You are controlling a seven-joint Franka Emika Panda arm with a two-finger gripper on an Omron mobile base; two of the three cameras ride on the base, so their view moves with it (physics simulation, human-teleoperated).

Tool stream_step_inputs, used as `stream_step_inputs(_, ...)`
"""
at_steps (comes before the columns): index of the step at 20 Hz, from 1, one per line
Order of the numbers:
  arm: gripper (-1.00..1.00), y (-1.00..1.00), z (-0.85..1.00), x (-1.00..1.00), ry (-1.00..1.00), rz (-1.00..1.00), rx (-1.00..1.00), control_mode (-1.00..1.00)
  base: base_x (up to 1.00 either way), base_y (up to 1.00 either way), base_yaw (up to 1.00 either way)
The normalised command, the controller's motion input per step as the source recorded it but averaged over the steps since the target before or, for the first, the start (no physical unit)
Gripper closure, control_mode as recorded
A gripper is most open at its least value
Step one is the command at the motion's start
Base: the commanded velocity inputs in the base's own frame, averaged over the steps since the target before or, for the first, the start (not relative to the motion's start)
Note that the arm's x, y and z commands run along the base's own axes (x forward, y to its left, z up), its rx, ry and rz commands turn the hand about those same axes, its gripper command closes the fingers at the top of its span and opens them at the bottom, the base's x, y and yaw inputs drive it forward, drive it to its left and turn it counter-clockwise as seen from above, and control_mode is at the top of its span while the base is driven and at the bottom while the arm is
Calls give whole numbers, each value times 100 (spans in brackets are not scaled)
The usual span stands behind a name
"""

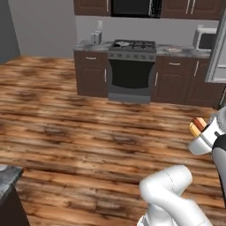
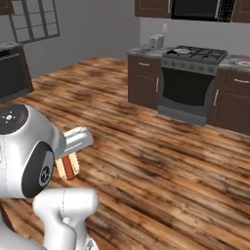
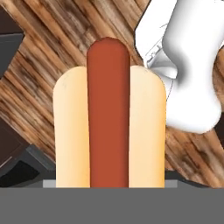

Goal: Place the cold items (lime and eggplant) from the fridge in one tupperware on the dining counter. Place the warm items (hot dog and kebab skewer) in the stove area in another tupperware.

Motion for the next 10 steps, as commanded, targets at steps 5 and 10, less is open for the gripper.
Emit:
stream_step_inputs(5, 100, 0, 0, 0, 0, 0, 0, 100, -100, 73, 6)
stream_step_inputs(10, 100, 0, 0, 0, 0, 0, 0, 100, -100, 100, 4)
